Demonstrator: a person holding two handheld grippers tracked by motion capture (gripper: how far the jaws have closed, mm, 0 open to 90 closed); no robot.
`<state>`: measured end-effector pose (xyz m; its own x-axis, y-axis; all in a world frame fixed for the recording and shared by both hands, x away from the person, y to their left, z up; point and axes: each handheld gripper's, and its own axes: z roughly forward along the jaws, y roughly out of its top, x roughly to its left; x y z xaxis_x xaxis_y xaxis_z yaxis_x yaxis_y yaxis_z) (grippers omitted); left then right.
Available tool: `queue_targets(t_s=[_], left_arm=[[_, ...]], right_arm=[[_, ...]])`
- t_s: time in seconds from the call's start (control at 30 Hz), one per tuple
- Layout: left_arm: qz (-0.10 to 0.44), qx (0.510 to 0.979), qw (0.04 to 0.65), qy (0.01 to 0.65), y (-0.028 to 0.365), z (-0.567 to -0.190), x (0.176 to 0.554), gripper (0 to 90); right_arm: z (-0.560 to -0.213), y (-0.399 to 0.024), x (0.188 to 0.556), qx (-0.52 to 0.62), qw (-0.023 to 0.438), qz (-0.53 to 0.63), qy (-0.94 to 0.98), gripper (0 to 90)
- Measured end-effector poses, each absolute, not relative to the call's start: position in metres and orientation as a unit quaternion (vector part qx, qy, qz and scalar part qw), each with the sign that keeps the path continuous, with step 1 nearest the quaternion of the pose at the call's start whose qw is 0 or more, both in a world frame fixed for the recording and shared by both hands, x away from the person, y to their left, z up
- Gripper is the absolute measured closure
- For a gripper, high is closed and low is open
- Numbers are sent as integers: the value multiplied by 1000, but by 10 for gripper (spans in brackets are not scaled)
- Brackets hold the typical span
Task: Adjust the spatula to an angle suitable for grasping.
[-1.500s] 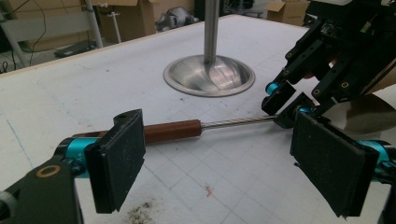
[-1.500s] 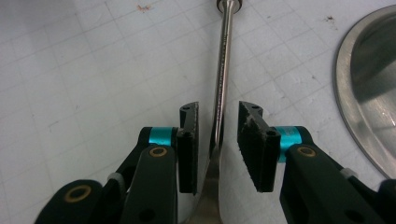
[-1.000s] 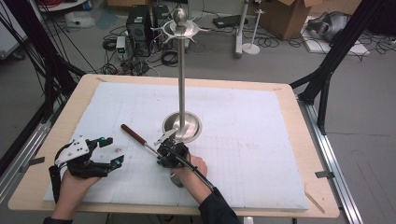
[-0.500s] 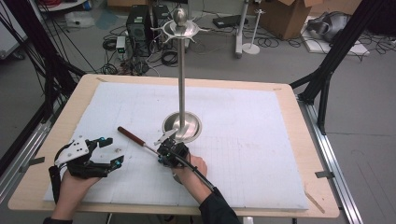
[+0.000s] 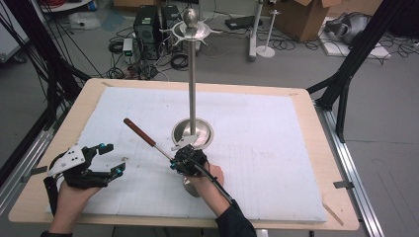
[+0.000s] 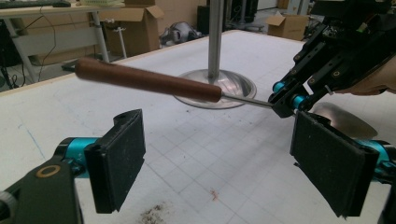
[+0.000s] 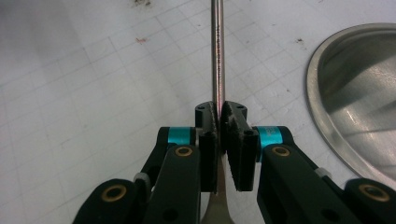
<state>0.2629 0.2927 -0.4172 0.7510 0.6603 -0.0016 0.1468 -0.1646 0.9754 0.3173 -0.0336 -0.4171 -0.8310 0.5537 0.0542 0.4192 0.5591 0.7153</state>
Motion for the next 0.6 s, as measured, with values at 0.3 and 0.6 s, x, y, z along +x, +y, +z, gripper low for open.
queue_targets(t_s=[0.3,0.6], left_arm=[[225,727,583,285,300,-417,258,185],[224,728,582,283,299,-417,258,184]], right_arm=[[-412,-41,315,272,91,411,865,841],[-404,-51,311,275,98,440,849,841]])
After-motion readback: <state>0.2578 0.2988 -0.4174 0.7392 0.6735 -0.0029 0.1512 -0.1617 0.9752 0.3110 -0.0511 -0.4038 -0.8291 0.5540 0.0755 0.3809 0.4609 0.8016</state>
